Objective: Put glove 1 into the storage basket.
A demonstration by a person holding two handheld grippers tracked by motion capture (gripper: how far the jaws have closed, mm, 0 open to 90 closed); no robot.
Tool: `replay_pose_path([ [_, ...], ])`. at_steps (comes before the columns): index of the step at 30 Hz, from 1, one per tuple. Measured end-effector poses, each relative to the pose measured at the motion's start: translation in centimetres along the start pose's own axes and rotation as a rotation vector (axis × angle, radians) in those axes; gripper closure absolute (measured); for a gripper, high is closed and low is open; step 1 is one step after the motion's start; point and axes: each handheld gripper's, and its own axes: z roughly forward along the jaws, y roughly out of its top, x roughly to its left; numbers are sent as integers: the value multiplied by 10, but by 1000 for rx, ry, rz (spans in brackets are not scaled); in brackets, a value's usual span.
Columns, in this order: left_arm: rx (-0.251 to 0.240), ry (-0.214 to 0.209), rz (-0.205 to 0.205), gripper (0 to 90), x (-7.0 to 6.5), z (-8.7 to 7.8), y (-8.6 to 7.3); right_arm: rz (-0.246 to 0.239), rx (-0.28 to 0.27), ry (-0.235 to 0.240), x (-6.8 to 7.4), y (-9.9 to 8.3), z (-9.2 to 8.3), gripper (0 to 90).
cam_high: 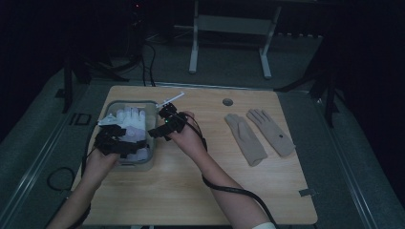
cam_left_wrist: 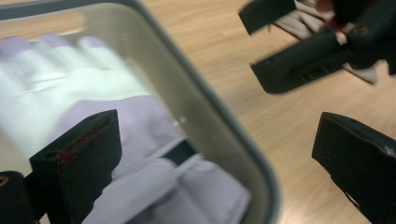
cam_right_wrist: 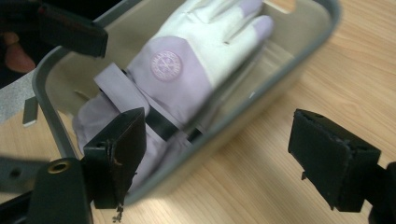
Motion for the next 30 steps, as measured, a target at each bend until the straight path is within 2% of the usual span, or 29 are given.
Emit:
replay_pose_path([
  [2, 12, -8, 23, 17, -9, 4, 1, -2, -9, -5, -5, -5, -8, 188],
  [8, -21, -48, 77, 18, -39, 17, 1, -10, -21, -23, -15, -23, -28, 188],
  [13, -11, -74, 108, 18, -55, 30, -2, -28, -25, -38, -22, -38, -42, 186],
  [15, -11, -90, 108, 18, -60, 33, -3, -33, -25, -48, -24, -44, -46, 183],
  [18, -35, -134, 132, 18, -69, 37, -5, -22, -33, -45, -31, -53, -54, 177],
  [21, -21, -164, 146, 18, -77, 44, -8, -4, -41, -40, -37, -63, -61, 177],
  [26, -17, -215, 158, 18, -88, 57, -18, -4, -43, -49, -43, -79, -68, 178],
  [27, -17, -215, 158, 18, -88, 57, -18, -4, -43, -49, -43, -79, -68, 178],
  [30, -10, -241, 158, 18, -91, 67, -25, -21, -46, -89, -48, -91, -72, 181],
])
